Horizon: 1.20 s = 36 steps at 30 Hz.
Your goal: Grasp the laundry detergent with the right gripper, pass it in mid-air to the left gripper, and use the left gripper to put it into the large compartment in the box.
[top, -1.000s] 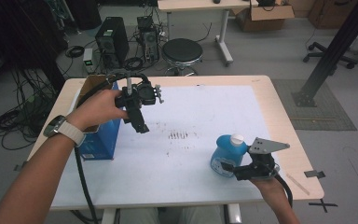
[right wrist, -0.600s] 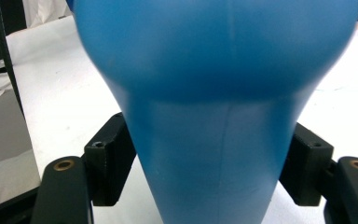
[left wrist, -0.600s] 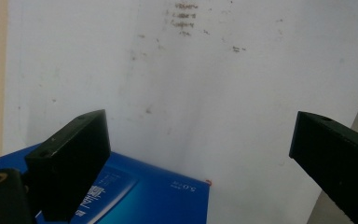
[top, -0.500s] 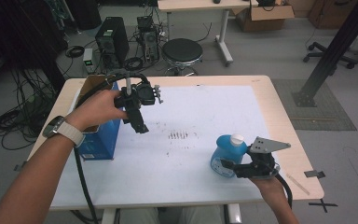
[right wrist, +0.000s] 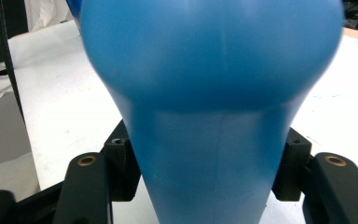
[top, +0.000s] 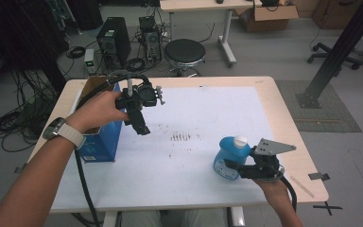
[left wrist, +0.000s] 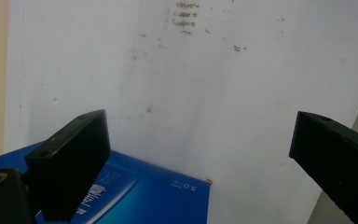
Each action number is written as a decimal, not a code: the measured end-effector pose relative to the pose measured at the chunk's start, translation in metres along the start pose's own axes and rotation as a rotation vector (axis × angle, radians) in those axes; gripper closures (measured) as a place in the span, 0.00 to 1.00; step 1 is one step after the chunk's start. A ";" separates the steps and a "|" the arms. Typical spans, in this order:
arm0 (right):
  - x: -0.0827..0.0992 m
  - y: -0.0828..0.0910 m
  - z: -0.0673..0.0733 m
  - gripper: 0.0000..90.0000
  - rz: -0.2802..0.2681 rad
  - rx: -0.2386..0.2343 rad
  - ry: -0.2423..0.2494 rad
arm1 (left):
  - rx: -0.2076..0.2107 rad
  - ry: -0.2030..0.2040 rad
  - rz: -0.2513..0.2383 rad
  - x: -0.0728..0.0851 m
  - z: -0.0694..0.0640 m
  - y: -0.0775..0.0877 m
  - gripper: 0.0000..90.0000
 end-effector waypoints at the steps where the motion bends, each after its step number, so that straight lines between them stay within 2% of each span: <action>1: 0.000 0.000 0.000 0.45 0.000 0.004 0.003 | 0.000 0.000 -0.001 0.000 0.000 0.000 0.06; 5: 0.000 0.000 0.001 0.46 -0.003 0.007 0.012 | -0.002 0.003 -0.003 0.000 0.000 0.000 0.06; 11: -0.003 0.000 0.002 0.49 0.005 0.036 0.052 | -0.002 0.004 -0.004 0.001 0.000 0.001 0.06; 18: -0.005 0.005 -0.001 0.50 -0.002 0.045 0.034 | -0.005 0.012 -0.008 0.001 0.001 0.001 0.06; 25: -0.015 0.016 -0.002 0.50 0.012 0.029 0.062 | -0.007 0.008 -0.009 -0.002 0.001 0.003 0.06; 36: -0.040 0.031 0.000 0.50 0.023 -0.029 0.106 | -0.011 0.001 -0.019 -0.004 -0.002 0.009 0.06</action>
Point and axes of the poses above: each handheld gripper's, and its own axes: y roughly backward along the jaws, x roughly out of its underside, z roughly to its left, the point moved 5 cm from there along -y, roughly forward along the jaws, and after that the axes turned 1 degree about -x, right-handed, at the moved point
